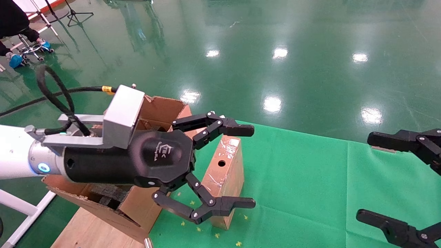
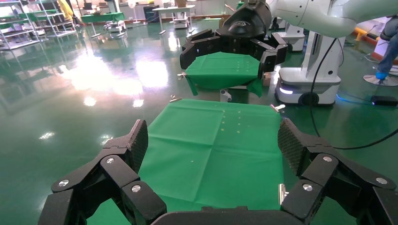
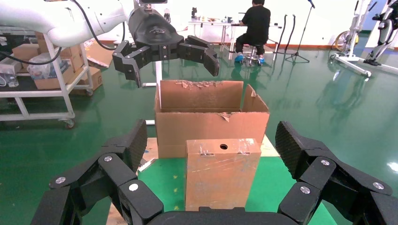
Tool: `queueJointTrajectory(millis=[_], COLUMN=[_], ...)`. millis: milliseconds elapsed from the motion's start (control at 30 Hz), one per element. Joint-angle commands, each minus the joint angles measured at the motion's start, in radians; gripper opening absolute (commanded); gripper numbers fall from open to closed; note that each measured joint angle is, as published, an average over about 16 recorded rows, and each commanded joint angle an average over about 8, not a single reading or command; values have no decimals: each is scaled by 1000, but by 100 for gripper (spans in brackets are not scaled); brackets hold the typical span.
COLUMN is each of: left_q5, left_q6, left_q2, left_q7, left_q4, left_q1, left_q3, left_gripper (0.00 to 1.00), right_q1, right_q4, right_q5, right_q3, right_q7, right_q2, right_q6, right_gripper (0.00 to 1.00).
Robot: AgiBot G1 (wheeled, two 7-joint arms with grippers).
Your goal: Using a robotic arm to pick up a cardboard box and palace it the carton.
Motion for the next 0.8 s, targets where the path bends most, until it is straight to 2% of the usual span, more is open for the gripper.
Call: queueJointTrajectory(millis=[33,300,367,567,633,800], left_q5=[0,0,0,45,88,217], left_q6=[0,0,0,-12,-20,-32], left_q2=[0,0,0,-16,-26,-36], left_q7=[0,0,0,-9,-23,-81], left_q4=[0,0,0,-9,-16,-29], left_q1=[0,0,0,-15,-36,-112], left_q3=[0,0,0,10,24,72], left_gripper=[100,100,100,100,100,100], right_q1=[0,0,0,0,0,0], right_q4=[0,0,0,0,0,0], right_q5=[0,0,0,0,0,0], right_q3=[0,0,0,0,0,0], right_q7=[0,0,0,0,0,0], right_q2=[0,0,0,0,0,0], right_q6=[0,0,0,0,0,0], right_gripper=[100,100,84,9,0,0])
